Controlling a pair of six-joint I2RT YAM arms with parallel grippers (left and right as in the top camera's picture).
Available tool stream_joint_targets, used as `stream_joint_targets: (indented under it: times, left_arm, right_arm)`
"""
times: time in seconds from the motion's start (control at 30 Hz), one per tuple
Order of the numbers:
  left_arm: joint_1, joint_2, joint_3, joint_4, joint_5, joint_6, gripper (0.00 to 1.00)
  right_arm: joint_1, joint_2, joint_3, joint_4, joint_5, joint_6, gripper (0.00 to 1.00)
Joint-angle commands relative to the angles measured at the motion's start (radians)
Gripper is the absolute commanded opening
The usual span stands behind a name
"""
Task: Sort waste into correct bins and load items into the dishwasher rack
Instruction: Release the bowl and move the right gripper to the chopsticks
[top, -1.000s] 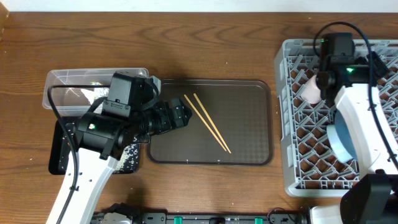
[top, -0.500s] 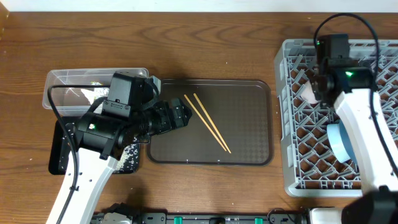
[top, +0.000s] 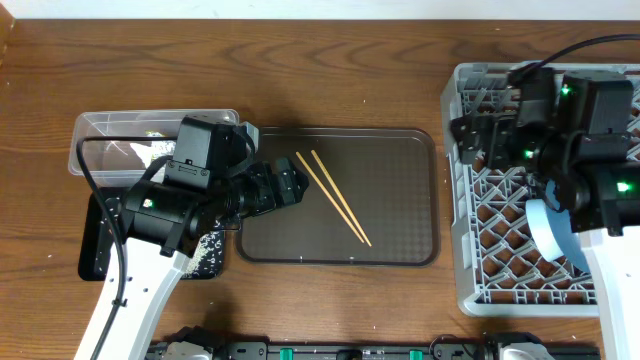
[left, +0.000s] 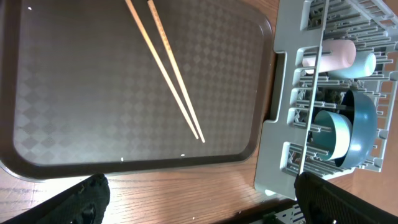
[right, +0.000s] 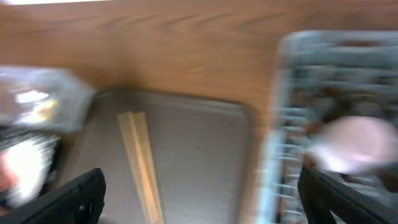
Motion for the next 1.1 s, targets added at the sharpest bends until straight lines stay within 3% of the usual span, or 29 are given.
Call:
stream_joint_targets:
  times: [0.0,0.17,0.47,0.8,1.07]
  left_arm:
    - [0.004,0.000,0.012,-0.002,0.010,0.014,0.98]
    - [0.004,0.000,0.012,-0.002,0.010,0.014,0.98]
    - [0.004,0.000,0.012,-0.002,0.010,0.014,0.98]
    - [0.004,0.000,0.012,-0.002,0.010,0.014,0.98]
    - [0.004,0.000,0.012,-0.002,0.010,0.014,0.98]
  right_arm:
    - [0.080,0.029,-0.027,0.004,-0.204,0.048,0.96]
    - [0.219,0.091,-0.051,0.018,-0.085,0.066,0.92]
    - [0.407,0.271,-0.055,0.092,0.085,0.233,0.91]
    - [0.483,0.462,-0.055,0.167,0.088,0.243,0.90]
    - [0.505,0.586,-0.055,0.192,0.089,0.243,0.83]
